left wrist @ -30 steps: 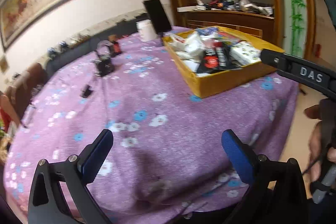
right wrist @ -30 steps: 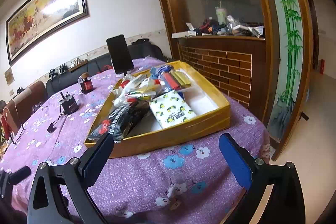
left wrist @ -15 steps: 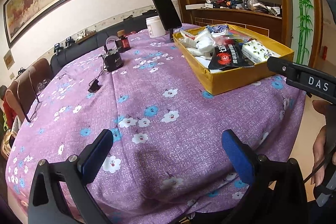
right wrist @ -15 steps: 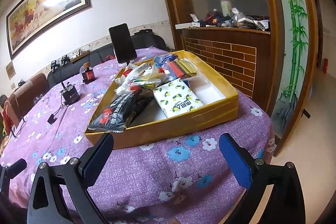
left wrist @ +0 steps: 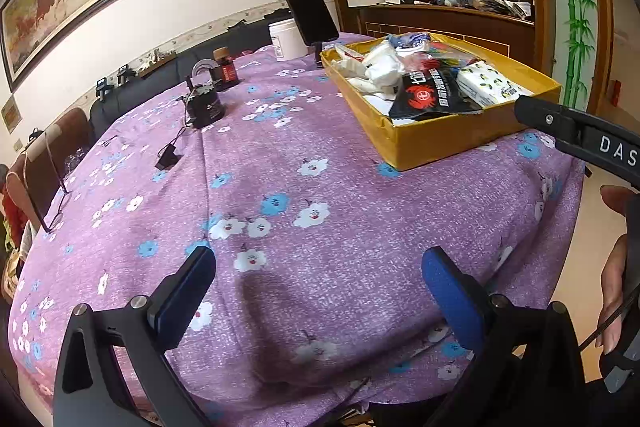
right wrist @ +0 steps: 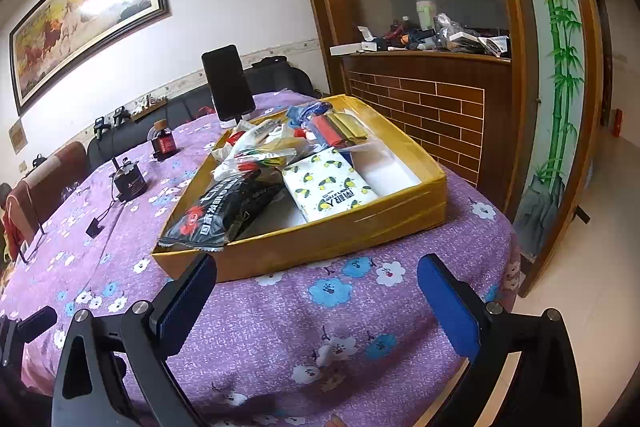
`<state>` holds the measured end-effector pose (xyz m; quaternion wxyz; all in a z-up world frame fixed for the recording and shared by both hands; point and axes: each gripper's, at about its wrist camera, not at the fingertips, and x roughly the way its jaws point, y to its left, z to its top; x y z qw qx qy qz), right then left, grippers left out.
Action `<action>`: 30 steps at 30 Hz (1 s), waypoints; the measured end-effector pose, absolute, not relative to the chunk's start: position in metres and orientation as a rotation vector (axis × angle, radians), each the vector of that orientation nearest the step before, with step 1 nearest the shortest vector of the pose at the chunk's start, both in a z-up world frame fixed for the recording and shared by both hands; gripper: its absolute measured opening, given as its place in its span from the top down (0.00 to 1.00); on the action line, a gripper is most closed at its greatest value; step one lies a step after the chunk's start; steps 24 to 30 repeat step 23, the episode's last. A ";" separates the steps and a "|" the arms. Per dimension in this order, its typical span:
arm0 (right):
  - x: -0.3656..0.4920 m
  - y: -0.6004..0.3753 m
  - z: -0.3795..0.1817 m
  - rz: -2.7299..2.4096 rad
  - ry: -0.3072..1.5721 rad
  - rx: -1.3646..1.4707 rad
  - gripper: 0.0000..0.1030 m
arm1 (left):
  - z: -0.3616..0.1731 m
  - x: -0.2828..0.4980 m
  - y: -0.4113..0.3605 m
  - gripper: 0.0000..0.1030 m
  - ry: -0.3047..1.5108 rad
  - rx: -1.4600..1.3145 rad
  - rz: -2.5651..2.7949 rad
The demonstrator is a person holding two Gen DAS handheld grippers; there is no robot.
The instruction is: Organize soft objects
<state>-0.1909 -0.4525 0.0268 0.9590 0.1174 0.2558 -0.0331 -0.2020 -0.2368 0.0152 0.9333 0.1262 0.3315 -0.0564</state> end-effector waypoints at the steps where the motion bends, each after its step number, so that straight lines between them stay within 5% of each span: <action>1: -0.191 -0.453 0.027 -0.067 0.519 0.241 0.01 | 0.015 -0.202 -0.238 0.00 0.679 0.263 -0.117; 30: -0.192 -0.454 0.026 -0.065 0.509 0.240 0.01 | 0.021 -0.210 -0.236 0.00 0.643 0.253 -0.132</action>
